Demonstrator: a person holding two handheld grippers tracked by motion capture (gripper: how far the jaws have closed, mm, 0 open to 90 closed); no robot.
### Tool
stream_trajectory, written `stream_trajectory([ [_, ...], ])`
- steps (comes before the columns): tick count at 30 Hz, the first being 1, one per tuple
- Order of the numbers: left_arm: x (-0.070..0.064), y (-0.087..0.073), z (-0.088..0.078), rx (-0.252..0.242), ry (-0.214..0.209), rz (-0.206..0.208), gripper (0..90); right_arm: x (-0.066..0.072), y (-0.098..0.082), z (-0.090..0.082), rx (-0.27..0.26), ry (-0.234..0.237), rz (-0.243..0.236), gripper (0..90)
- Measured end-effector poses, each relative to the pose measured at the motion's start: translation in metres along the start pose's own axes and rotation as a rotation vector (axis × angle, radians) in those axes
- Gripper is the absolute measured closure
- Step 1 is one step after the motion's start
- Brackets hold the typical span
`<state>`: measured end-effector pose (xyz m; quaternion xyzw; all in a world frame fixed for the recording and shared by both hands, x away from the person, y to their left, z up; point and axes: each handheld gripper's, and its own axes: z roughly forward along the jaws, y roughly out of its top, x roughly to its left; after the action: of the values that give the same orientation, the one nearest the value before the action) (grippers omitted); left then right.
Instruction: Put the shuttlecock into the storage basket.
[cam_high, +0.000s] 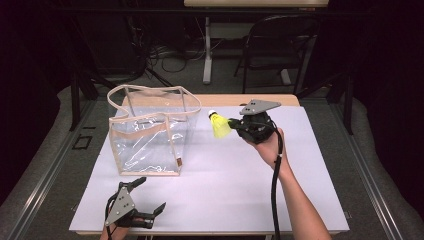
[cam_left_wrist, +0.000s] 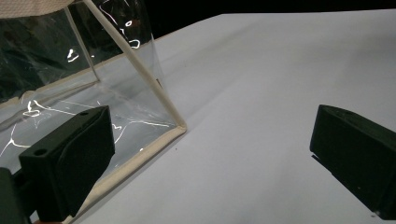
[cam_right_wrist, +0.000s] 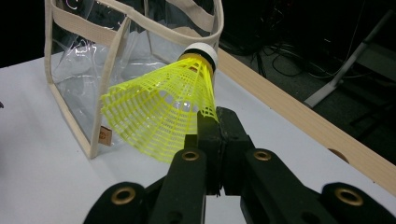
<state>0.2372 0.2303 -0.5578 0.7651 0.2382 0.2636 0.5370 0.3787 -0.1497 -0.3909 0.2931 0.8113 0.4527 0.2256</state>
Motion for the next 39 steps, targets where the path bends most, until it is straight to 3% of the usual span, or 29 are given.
stream_trajectory([
  [39, 0.0, 0.0, -0.002, -0.009, 0.0, -0.001, 0.0, -0.006, 0.035, 0.001, -0.017, -0.028, -0.013, 89.2],
])
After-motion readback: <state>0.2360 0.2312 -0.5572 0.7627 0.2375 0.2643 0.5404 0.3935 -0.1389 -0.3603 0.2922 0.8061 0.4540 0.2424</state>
